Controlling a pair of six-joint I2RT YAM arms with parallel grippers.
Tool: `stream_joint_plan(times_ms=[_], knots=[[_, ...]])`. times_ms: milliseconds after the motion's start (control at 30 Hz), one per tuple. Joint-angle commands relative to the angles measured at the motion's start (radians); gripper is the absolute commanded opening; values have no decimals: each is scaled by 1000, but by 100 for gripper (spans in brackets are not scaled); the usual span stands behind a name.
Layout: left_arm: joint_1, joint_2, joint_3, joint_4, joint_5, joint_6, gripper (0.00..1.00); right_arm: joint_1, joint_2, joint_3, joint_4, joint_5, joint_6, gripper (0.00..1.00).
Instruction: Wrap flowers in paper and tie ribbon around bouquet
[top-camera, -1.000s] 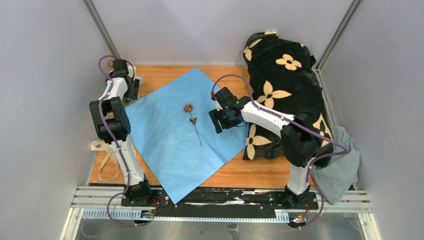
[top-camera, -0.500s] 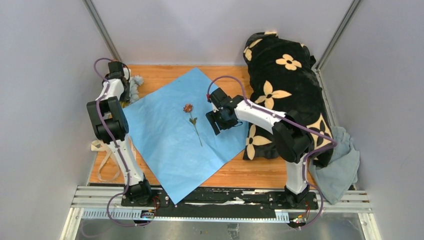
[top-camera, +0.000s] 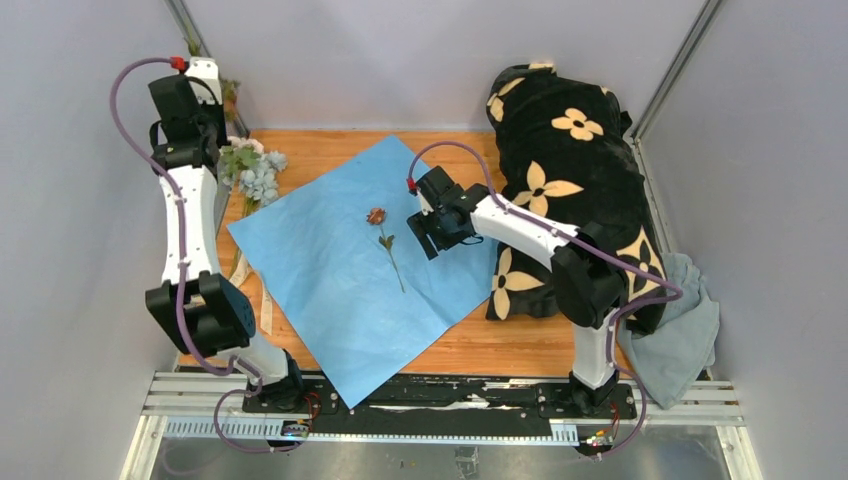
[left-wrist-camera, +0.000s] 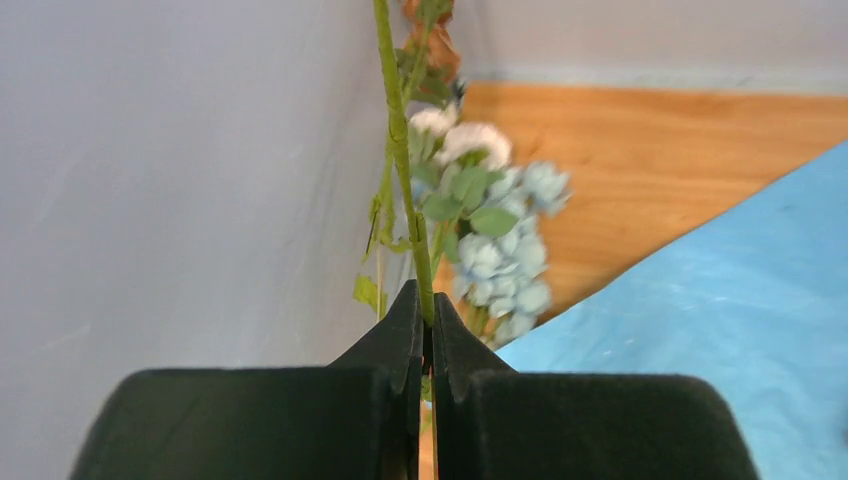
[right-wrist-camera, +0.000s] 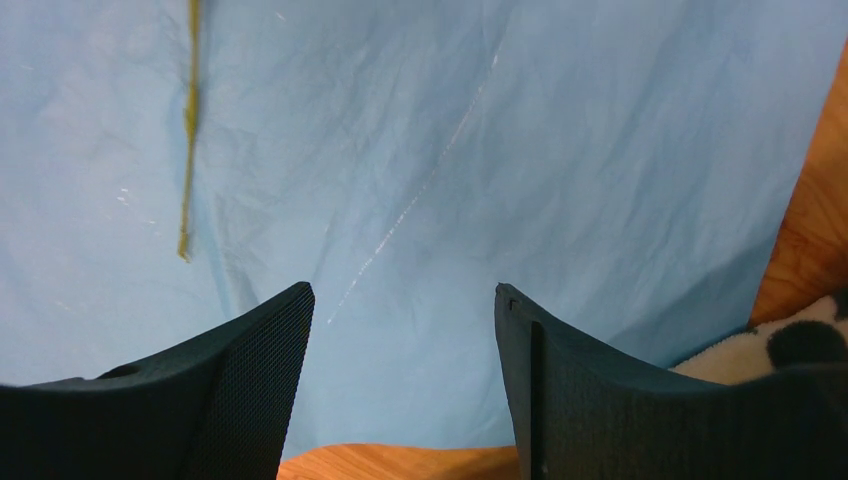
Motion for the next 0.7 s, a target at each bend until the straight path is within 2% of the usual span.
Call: stream_joint_plan(times_ms=[0, 100, 200, 267, 300, 367, 433, 500, 667], knots=[[5, -94, 40, 13, 221, -70, 0, 14, -122, -32, 105, -68, -62, 71], [6, -162, 68, 18, 316, -125, 0, 16, -179, -63, 209, -171, -87, 71], [6, -199, 110, -21, 507, -232, 0, 15, -230, -79, 356, -309, -68, 72], [6, -215, 89, 10, 715, -383, 0, 17, -243, -82, 483, -423, -1, 75], [4, -223, 53, 69, 797, -480, 0, 21, -246, -88, 588, -472, 55, 81], [-7, -233, -15, 209, 914, -676, 0, 50, -228, -96, 793, -557, 180, 84], [-43, -239, -52, 265, 936, -772, 0, 79, -194, -73, 926, -568, 255, 84], [-106, -254, -81, 240, 906, -756, 0, 103, -153, -29, 1001, -554, 313, 85], [-227, -274, -174, 195, 860, -721, 0, 118, -55, 77, 1038, -538, 373, 86]])
